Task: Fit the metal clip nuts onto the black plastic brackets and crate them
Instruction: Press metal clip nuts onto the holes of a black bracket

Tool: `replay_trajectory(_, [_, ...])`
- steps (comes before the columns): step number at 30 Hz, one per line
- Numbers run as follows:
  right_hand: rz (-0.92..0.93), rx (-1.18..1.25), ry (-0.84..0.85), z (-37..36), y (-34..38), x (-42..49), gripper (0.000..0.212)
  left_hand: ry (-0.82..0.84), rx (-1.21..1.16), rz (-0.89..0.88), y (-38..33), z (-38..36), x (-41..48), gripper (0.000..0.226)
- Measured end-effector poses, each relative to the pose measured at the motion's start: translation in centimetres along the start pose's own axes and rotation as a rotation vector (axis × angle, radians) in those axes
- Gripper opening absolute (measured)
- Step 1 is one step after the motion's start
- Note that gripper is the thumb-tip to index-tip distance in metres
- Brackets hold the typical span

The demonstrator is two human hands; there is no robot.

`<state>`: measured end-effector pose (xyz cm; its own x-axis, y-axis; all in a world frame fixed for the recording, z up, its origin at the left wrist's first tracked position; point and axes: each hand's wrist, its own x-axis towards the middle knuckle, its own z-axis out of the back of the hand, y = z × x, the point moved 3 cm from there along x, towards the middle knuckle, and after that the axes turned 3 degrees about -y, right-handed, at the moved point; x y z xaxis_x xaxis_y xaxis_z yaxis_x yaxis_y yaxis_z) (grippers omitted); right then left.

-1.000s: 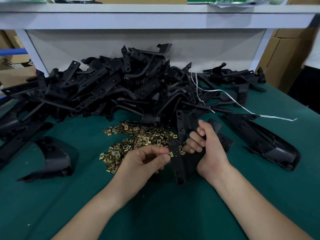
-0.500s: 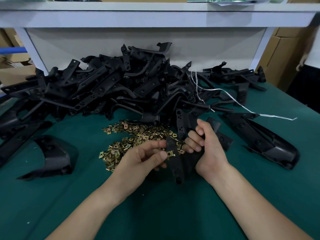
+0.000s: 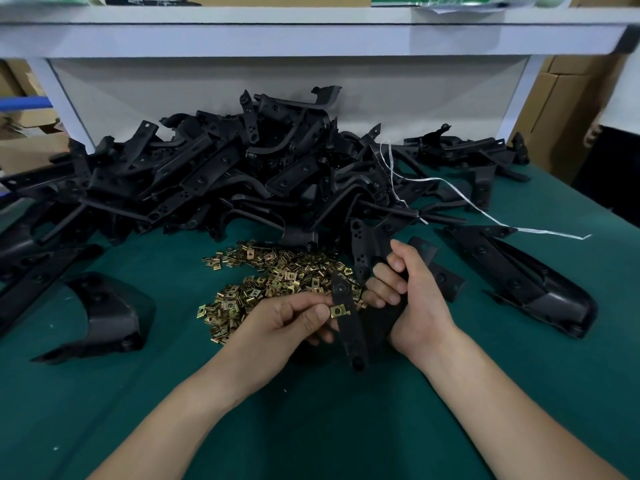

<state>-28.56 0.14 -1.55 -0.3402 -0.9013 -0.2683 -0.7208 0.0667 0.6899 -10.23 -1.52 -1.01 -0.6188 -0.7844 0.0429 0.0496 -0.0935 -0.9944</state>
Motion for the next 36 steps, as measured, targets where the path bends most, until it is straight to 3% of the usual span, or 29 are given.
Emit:
replay_trajectory(27, [0.051, -0.083, 0.014, -0.19, -0.36, -0.03, 0.043, -0.005, 0.151, -0.047, -0.17, -0.62, -0.01, 0.024])
replay_trajectory(36, [0.005, -0.002, 0.034, -0.17, -0.10, -0.18, 0.045, -0.015, 0.167, -0.075, 0.04, -0.47, -0.13, 0.030])
